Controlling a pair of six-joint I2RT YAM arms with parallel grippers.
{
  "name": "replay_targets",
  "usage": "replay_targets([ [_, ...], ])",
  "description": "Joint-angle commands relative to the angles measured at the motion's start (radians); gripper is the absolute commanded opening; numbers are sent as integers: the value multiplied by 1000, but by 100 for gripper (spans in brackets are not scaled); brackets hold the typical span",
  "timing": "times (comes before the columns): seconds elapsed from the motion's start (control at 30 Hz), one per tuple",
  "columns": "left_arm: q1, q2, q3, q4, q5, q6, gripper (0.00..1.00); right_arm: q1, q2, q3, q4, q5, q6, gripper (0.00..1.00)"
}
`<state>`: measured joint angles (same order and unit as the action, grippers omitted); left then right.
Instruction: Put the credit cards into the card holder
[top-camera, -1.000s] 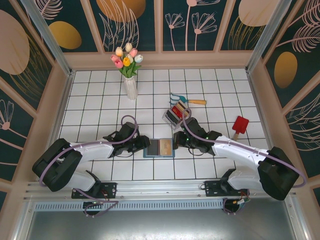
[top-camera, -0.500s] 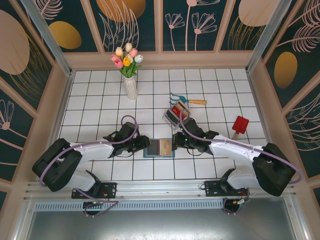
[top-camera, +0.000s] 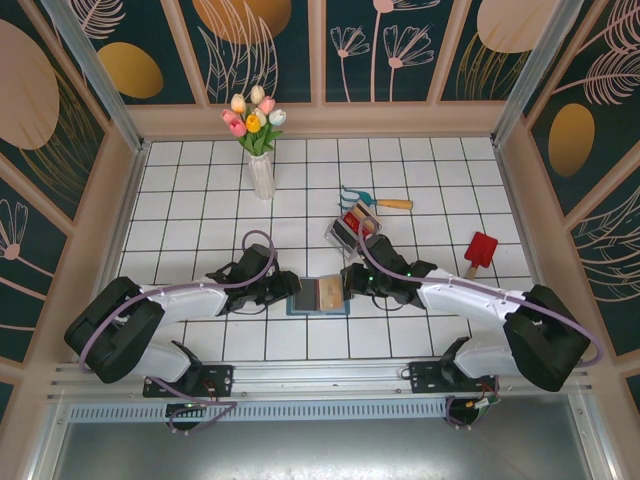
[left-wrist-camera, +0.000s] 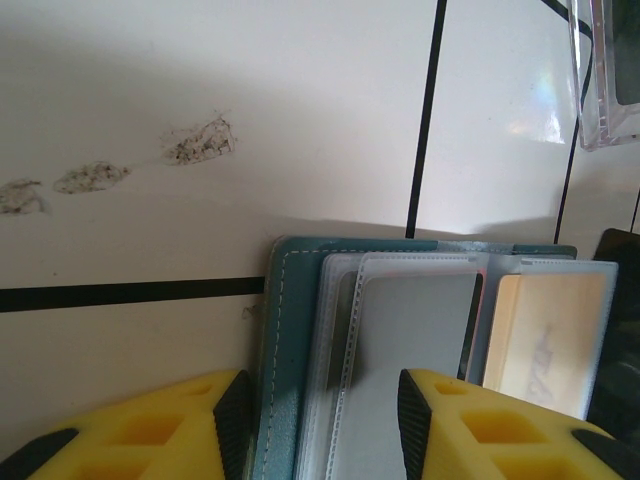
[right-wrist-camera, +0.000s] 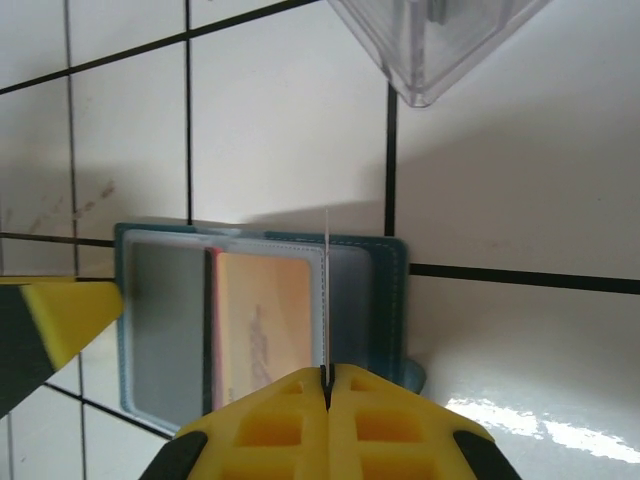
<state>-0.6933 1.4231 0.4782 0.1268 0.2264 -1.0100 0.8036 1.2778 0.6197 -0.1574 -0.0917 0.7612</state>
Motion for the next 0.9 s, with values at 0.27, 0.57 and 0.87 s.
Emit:
replay_targets([
  [0.27, -18, -1, -8, 67, 28, -33, 39, -3, 47, 19, 252, -208, 73, 3],
  [0.57, -18, -105, -75, 59, -67, -104, 46, 6, 146, 30, 287, -197, 81, 3],
  [0.87, -18, -130, -77, 120, -30, -53, 58, -15, 18, -55, 277, -140, 98, 2],
])
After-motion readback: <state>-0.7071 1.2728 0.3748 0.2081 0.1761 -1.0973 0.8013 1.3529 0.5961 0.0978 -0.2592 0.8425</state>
